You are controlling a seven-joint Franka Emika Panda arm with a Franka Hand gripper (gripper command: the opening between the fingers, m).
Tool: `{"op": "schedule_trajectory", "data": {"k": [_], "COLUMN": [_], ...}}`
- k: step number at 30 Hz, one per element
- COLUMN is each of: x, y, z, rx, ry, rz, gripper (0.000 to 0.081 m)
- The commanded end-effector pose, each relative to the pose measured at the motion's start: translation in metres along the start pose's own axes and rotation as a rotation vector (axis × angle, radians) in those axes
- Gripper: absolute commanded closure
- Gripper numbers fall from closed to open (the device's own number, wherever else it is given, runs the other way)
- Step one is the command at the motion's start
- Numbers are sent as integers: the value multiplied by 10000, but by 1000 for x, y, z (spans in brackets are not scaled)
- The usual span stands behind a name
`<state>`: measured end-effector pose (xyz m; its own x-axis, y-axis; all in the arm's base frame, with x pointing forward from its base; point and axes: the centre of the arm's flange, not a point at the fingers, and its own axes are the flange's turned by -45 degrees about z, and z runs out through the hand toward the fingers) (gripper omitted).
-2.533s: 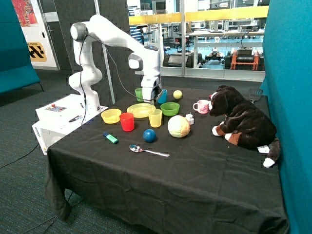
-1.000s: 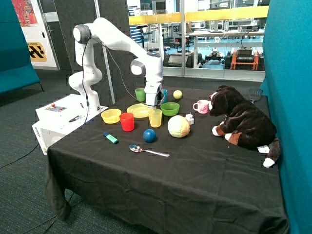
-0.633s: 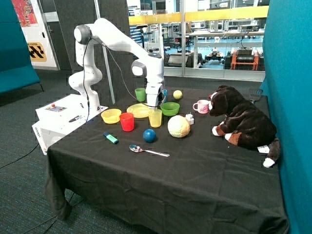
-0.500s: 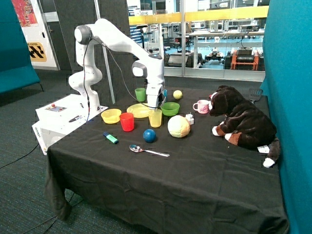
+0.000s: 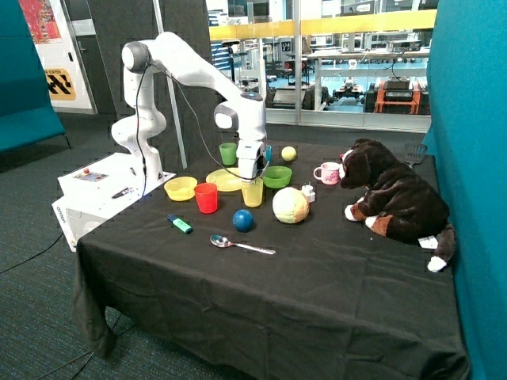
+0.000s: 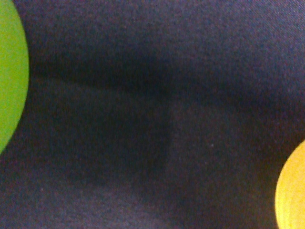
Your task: Match the cups with the appropriate bowls
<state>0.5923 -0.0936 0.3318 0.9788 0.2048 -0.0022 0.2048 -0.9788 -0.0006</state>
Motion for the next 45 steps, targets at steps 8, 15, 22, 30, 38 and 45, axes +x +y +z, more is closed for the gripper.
{"op": "schedule_trajectory", "data": {"k": [8, 15, 22, 30, 38, 45], "x": [3, -3, -9, -10, -12, -30], "y": [-2, 1, 4, 2, -7, -34], "z": [-6, -3, -7, -34, -57, -84], "rx": [-6, -6, -6, -7, -7, -7], "ry": [22, 22, 22, 22, 22, 22], "rz": [-20, 13, -18, -153, -442, -939], "gripper": [808, 808, 808, 808, 808, 808]}}
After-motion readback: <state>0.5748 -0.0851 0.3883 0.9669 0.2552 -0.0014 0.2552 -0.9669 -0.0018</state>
